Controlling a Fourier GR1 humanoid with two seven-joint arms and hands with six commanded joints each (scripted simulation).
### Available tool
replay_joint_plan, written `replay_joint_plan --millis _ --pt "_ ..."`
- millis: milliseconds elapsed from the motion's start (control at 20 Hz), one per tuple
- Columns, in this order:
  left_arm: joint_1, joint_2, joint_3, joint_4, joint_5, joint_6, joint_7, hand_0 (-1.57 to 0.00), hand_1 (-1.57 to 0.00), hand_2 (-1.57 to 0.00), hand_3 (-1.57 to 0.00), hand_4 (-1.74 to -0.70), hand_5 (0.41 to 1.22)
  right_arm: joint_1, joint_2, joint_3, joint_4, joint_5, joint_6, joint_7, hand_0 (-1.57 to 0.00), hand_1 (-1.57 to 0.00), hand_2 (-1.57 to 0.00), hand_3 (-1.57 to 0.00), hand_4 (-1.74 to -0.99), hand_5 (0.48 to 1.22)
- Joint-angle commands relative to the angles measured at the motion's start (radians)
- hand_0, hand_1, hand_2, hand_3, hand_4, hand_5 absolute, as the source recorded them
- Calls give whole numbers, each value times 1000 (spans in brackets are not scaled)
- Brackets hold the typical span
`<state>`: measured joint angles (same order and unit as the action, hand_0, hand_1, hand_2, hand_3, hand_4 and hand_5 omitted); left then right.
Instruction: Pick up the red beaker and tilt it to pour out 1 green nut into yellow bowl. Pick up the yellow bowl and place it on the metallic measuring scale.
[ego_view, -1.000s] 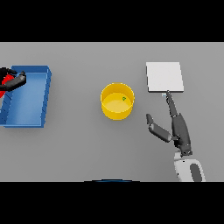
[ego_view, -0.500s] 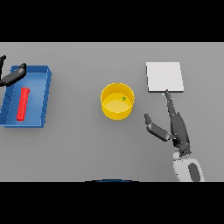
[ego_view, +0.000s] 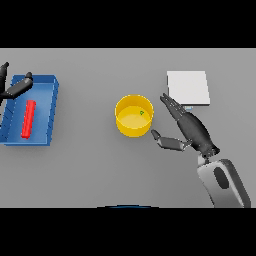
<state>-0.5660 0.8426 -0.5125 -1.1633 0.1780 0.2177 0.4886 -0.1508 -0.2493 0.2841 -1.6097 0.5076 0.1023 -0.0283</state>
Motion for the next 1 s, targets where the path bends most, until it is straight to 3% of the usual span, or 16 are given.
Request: replay_joint_plan --millis 0,100,250,650,950 --pt "-6 -1 -3 4 -4 -3 1 -5 -3 -4 -3 -795 709 -41 -23 17 19 35 20 19 1 1 1 1 -1282 677" --pt "-8 -3 0 17 -1 -8 -5 -3 -2 -2 -2 -795 708 -102 -80 61 48 102 59 -11 1 1 1 1 -1278 669" --pt "3 5 -3 -5 -2 0 2 -1 0 0 0 -794 719 -195 -108 127 87 166 123 -24 1 1 1 1 -1270 664" --pt "-12 -4 -12 7 -11 -8 -3 1 1 1 1 -796 717 -382 -109 223 242 211 251 -90 1 1 1 1 -1269 683" --pt "-9 3 -6 9 -2 -18 -15 1 1 1 1 -795 729 -459 -68 273 381 228 288 -138 1 1 1 1 -1243 682"
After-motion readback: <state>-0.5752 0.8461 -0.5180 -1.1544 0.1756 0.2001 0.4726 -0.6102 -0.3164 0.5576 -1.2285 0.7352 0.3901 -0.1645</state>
